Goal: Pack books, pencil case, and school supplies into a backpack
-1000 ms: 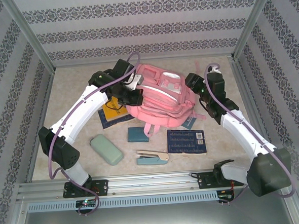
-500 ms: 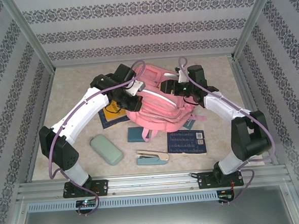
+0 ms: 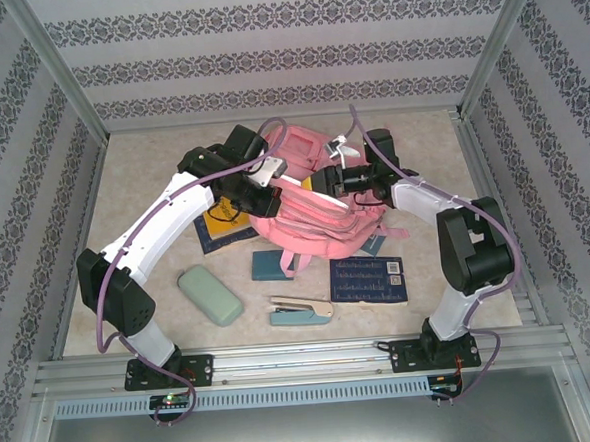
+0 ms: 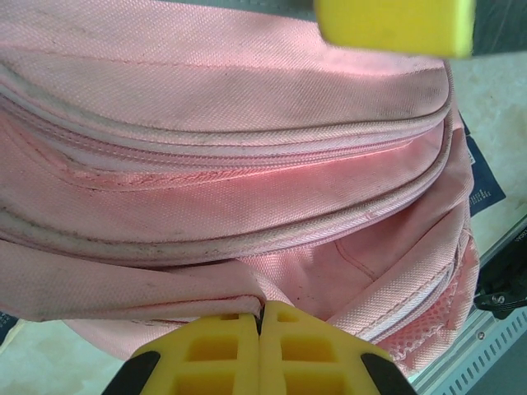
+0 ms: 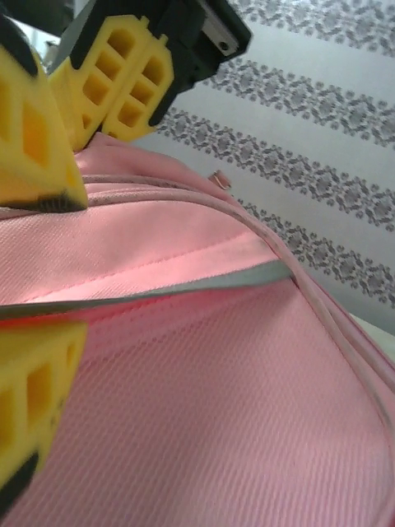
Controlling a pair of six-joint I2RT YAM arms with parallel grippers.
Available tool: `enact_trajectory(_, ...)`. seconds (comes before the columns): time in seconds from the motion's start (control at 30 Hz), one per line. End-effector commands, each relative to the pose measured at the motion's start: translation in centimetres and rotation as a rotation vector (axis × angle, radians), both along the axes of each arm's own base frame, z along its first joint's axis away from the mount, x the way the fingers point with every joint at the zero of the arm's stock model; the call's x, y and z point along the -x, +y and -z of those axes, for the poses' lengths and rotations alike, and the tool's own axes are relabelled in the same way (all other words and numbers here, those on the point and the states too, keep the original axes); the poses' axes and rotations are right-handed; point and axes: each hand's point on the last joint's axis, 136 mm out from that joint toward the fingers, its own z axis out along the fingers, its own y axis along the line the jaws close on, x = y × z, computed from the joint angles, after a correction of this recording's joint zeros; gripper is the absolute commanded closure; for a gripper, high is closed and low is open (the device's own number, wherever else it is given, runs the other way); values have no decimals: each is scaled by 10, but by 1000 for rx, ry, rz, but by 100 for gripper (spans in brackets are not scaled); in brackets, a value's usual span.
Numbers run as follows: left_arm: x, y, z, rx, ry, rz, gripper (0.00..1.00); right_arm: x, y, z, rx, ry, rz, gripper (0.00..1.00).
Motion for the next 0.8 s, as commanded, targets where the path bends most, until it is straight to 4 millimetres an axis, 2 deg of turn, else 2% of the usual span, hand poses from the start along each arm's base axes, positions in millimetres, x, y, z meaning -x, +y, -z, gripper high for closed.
enact_trajectory(0.0, -24, -9, -28, 83, -113, 6, 100, 8, 8, -11, -45, -34, -75, 86)
enact_trajectory(0.07, -30, -10, -28, 90, -118, -8, 100, 6, 8, -17, -37, -64, -53, 100)
enact_trajectory(0.17, -42, -12, -34, 106, -133, -26, 100, 0, 4, -37, -27, -125, 6, 100)
enact_trajectory(0.3, -65, -8, -45, 105, -166, -95, 99, -22, -9, -75, -5, -188, 188, 100)
enact_trajectory(0.33, -70, -6, -48, 108, -169, -117, 91, -26, -12, -84, 0, -192, 229, 100)
enact_trajectory(0.4, -81, 2, -55, 115, -174, -187, 63, -41, -18, -97, 57, -188, 355, 100)
enact_trajectory(0.47, -88, 12, -63, 129, -171, -260, 47, -51, -23, -103, 122, -156, 450, 100)
enact_trajectory(0.53, -91, 29, -70, 121, -188, -346, 42, -57, -24, -113, 154, -148, 530, 100)
enact_trajectory(0.63, -86, 52, -82, 110, -241, -444, 40, -62, -18, -116, 226, -130, 613, 100)
enact_trajectory(0.77, -65, 63, -82, 135, -247, -481, 40, -72, -2, -101, 302, -48, 673, 100)
